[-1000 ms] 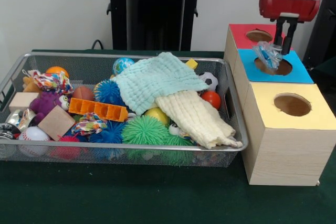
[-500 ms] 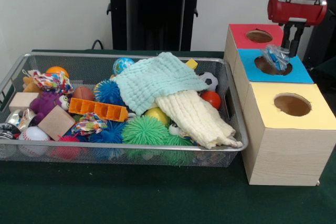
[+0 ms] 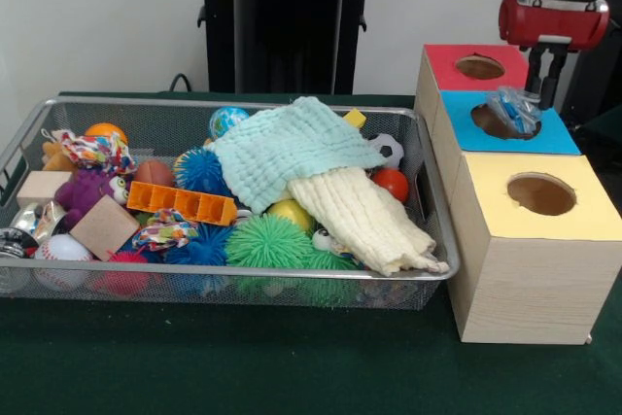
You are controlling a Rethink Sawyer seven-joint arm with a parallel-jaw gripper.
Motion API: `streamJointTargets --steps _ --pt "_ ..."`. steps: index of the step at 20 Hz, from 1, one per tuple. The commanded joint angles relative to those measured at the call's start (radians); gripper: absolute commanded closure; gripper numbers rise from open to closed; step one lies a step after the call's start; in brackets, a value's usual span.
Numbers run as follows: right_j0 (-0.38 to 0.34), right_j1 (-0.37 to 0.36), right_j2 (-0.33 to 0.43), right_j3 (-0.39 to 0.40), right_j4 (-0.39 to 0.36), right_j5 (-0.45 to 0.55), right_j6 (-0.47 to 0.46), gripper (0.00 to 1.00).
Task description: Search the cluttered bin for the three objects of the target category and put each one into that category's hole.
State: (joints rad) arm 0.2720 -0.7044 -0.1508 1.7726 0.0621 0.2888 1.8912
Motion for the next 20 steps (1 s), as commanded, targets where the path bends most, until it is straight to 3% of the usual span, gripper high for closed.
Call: streamJointTargets --steps 1,13,14,20 --pt "-0.022 0.059 0.013 0.025 0.023 -0.074 0.202 1.00" --pt "-0.028 0.072 0.013 0.039 0.024 -0.104 0.199 1.00" --pt "-0.028 0.070 0.012 0.043 0.026 -0.104 0.202 0.00" --pt "-0.022 0.067 0.009 0.021 0.022 -0.057 0.182 0.00"
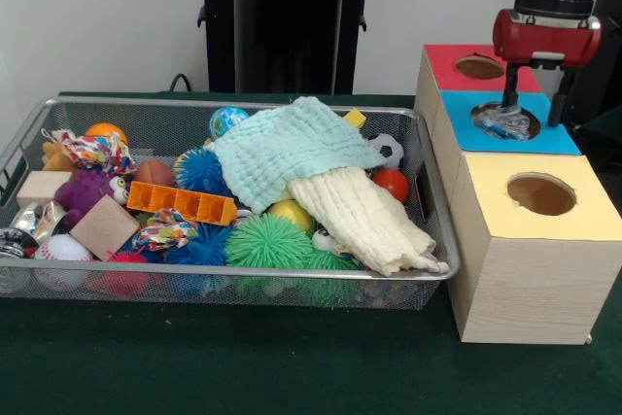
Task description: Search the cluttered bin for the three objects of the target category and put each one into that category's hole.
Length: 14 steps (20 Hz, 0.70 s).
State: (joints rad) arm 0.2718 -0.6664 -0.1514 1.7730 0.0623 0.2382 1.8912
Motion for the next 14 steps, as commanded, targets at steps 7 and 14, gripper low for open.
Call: streamJointTargets --steps 7,14 --pt "-0.022 0.003 0.008 0.018 0.022 0.048 0.167 0.00" --pt "-0.023 -0.082 -0.003 -0.006 0.028 0.215 0.139 0.00"
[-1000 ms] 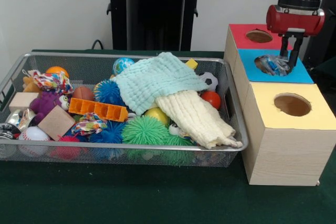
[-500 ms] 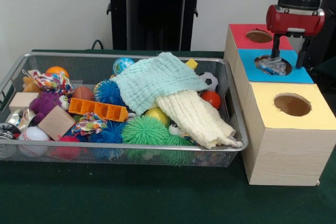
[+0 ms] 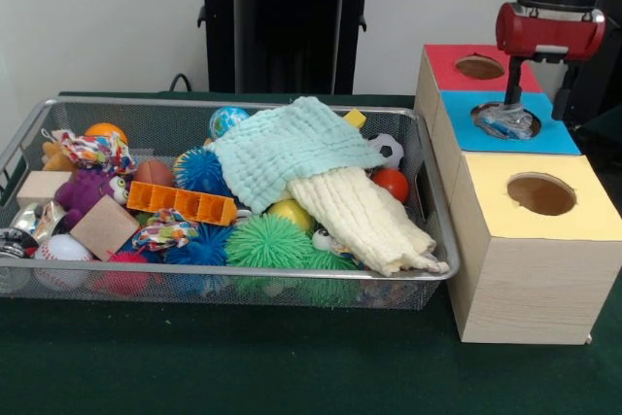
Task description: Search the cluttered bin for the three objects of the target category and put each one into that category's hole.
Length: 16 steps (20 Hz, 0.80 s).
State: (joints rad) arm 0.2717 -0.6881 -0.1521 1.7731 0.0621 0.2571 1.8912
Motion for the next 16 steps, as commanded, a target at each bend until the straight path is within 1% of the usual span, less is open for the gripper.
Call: streamJointTargets --steps 1,6,11,16 --pt "-0.023 -0.069 -0.004 -0.011 0.027 0.217 0.137 0.00" --pt "-0.028 -0.101 -0.003 -0.034 0.022 0.295 0.129 0.00" --pt "-0.030 -0.101 0.001 -0.034 0.010 0.290 0.131 0.00" --pt "-0.033 -0.107 0.003 -0.042 0.006 0.309 0.128 0.00"
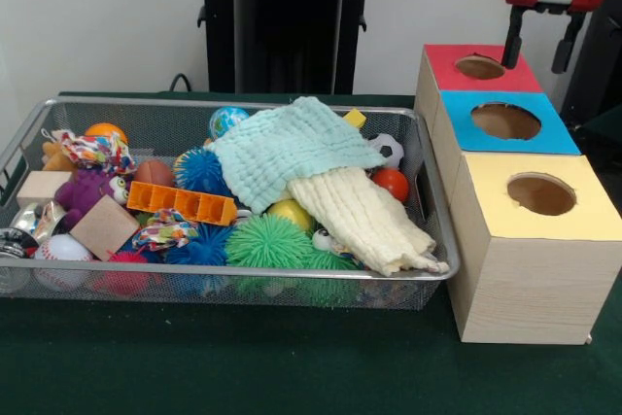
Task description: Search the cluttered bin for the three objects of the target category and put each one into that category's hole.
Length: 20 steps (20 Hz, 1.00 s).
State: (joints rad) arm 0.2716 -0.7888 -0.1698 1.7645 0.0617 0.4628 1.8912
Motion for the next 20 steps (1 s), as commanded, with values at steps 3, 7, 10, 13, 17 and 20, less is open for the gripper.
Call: streamJointTargets --steps 3,7,10,13,17,20 --pt "-0.052 -0.017 0.032 -0.030 0.002 0.110 0.104 0.00" --pt "-0.102 -0.036 0.060 0.014 -0.010 0.064 0.054 0.00" --pt "-0.156 -0.062 0.093 0.064 -0.021 0.027 0.009 0.00" --pt "-0.221 -0.083 0.135 0.115 -0.038 -0.023 -0.028 0.00" --pt "-0.288 -0.107 0.167 0.151 -0.075 -0.073 -0.053 0.00" --pt "-0.311 -0.117 0.169 0.172 -0.110 -0.127 -0.038 0.00"
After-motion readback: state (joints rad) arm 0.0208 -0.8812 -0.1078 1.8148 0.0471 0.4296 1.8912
